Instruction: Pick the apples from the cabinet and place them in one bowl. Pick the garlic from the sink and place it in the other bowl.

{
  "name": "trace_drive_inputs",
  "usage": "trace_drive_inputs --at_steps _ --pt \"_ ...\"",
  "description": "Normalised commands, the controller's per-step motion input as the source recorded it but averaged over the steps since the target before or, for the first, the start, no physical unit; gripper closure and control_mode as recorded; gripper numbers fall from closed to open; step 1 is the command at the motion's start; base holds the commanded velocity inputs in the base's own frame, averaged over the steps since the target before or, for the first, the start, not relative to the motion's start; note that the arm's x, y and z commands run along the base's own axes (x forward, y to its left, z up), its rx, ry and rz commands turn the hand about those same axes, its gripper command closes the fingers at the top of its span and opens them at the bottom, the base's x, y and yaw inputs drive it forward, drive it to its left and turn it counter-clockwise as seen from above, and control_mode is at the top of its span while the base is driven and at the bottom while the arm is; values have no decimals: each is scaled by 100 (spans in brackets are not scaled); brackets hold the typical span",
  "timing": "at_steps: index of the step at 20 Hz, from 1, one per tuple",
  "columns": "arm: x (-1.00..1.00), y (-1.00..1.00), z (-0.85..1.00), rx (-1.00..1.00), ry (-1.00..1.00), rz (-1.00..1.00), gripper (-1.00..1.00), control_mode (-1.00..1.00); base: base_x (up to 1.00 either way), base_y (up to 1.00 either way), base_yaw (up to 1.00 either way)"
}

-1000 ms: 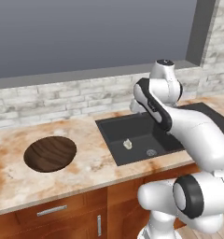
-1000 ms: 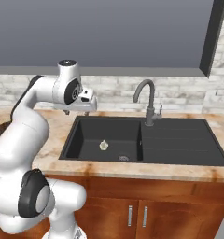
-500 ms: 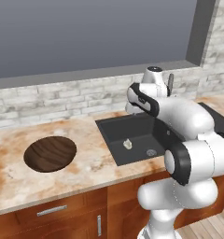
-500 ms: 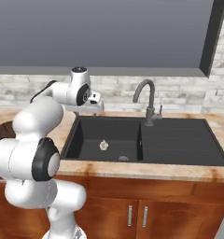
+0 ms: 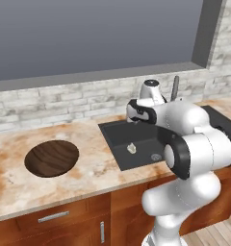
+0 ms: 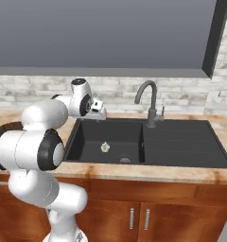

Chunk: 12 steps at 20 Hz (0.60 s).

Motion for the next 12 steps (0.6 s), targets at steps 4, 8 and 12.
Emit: trace_drive_inputs --at_steps 4,8,12 --pt "37 -16 -29 4 -2 -7 -100 -100 0 0 0" --pt "43 -17 -38 4 -6 -12 -100 -100 0 0 0" --pt "40 -8 -39 1 -8 -12 -100 -100 0 0 0"
